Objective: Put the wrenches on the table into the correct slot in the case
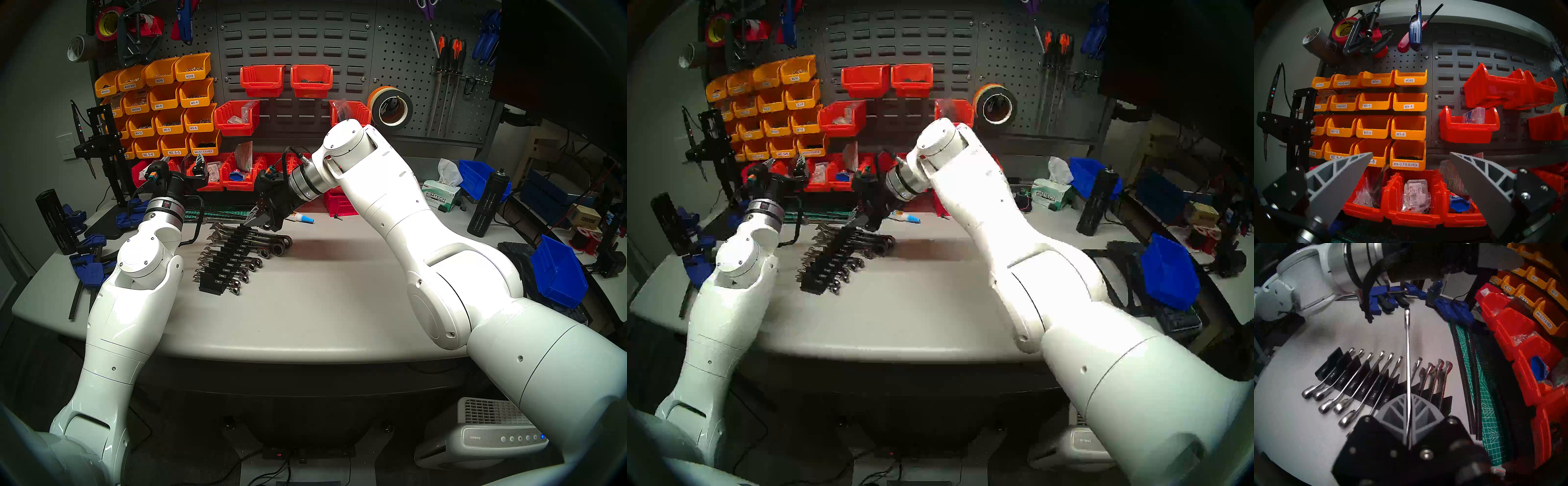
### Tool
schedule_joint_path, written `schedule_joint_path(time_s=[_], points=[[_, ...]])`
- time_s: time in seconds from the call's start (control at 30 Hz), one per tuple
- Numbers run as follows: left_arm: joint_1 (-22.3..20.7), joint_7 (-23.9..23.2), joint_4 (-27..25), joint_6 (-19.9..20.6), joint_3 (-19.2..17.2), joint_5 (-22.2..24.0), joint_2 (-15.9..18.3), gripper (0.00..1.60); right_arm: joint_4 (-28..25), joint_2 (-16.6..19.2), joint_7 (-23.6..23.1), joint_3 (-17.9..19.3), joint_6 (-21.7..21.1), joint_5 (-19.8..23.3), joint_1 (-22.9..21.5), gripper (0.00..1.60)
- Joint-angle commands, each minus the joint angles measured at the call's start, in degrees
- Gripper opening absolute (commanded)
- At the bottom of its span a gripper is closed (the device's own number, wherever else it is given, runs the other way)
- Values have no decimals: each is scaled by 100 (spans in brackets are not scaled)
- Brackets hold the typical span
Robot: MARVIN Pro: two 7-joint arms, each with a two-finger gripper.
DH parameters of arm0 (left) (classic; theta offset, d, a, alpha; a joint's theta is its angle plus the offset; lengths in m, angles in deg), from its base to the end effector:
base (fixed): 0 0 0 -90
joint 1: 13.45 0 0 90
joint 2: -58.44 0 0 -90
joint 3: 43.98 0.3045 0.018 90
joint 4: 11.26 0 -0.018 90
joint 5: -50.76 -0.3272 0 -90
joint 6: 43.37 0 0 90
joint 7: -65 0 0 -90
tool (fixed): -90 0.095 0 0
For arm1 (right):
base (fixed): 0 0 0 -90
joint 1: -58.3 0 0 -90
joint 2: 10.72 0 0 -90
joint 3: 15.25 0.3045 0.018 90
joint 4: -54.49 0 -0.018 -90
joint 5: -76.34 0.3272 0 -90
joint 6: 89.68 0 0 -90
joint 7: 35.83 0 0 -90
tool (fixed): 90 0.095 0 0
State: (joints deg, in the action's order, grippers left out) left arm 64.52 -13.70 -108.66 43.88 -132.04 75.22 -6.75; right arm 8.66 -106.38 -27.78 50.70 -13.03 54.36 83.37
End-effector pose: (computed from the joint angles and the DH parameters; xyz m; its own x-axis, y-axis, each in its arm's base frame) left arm 0.4794 0.1177 -0.1484 -0.3533 0.0045 0.9355 0.1036 -0.9936 0.0439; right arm 0.5806 0.2260 -0.0856 -0.2525 0.6051 0.7551 0.9663 0.1169 0.2295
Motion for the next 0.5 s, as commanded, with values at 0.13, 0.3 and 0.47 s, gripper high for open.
schedule_joint_path(time_s=[0.13,0.3,0.47], points=[[-182,-2,-160,-66,-46,-1,8,160,116,-187,221,429,-386,254,-283,0],[-181,-3,-158,-63,-46,-1,9,160,103,-290,177,453,-578,256,-408,0],[-181,-3,-158,-63,-46,-1,9,160,134,-325,126,454,-714,248,-482,0]])
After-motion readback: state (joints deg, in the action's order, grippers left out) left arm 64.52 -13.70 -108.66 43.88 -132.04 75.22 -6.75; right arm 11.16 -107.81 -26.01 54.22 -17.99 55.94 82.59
